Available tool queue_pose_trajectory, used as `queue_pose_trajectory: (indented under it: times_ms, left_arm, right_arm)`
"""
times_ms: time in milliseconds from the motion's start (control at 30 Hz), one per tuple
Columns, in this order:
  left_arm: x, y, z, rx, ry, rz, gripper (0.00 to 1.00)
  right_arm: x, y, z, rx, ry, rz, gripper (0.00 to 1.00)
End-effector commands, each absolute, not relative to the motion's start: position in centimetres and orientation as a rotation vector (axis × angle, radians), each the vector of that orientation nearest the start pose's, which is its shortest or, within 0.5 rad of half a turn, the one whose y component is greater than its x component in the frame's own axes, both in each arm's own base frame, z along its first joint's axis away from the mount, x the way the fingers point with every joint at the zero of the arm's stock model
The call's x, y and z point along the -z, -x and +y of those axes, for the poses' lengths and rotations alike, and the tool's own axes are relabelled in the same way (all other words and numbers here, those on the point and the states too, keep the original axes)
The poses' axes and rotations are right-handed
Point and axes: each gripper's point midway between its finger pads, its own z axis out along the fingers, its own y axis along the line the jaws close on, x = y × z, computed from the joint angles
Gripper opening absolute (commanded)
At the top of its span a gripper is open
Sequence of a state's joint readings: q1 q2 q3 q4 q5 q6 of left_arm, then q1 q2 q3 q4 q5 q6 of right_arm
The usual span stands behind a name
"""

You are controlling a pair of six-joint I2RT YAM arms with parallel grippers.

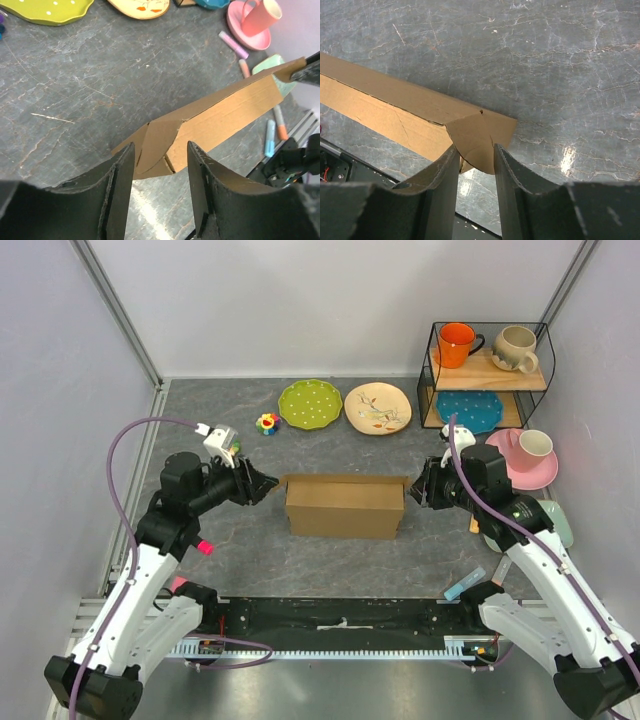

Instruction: Fold the paper box

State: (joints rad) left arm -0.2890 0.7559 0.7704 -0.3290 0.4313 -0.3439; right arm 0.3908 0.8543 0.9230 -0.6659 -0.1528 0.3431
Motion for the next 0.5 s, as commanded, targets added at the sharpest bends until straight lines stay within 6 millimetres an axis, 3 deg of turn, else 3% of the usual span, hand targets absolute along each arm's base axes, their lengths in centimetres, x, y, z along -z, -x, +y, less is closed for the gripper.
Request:
queue_pose_trajectory:
  times_ms: [0,133,467]
  left_arm:
    - [-24.6,-24.8,-16.2,0.728,-0.419,1.878,0.52]
    - [-23.9,-25.5,-15.5,0.617,-0.454,1.895,0.47]
    - [-23.1,-25.5,-16.2,0.573,-0.538,1.910,0.40]
  right_arm:
    - [-23.2,-23.8,14.5,-0.601,0.174,2.164,0.40]
    - [-23.2,-23.8,14.6,-0.604,0.176,2.168,0.40]
    - [-23.7,-23.8,14.9,-0.616,0.185,2.162,0.39]
